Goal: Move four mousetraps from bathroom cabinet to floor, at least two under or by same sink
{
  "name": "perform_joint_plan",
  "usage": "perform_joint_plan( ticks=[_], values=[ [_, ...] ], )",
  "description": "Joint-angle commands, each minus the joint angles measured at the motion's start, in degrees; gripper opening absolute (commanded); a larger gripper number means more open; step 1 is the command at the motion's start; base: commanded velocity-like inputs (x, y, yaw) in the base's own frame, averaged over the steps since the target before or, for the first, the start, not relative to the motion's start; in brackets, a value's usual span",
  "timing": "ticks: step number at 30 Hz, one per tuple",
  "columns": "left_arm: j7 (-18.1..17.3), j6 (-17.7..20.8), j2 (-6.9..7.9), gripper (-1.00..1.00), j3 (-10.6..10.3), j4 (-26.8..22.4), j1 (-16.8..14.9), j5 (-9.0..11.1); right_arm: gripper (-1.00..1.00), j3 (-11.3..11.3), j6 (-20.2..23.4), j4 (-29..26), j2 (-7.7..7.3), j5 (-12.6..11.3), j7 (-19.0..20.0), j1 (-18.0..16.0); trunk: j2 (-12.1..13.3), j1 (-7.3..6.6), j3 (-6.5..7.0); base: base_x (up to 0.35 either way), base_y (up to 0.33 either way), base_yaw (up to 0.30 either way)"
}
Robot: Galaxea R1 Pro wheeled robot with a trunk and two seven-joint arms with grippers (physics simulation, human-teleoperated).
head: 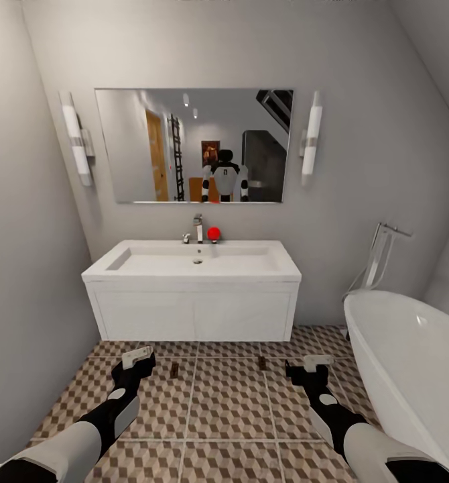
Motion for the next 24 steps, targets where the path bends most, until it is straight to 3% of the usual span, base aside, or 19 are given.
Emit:
perform_joint_plan(
  ticks=[1, 24],
  values=[
    [0.38, -0.12, 0.01, 1.00, -0.49, -0.02, -0.04, 0.22, 1.00, 0.09, -0.13, 0.06, 0.00, 0.25, -0.29, -0.05, 0.38, -0.23, 0.12, 0.000, 0.000, 0.000],
    [0.38, -0.12, -0.05, 1.00, -0.49, 0.05, -0.03, 0.20, 1.00, 0.09, -0.13, 0.06, 0.07, 0.24, -0.29, -0.05, 9.60, -5.28, 4.25, 0.000, 0.000, 0.000]
  ],
)
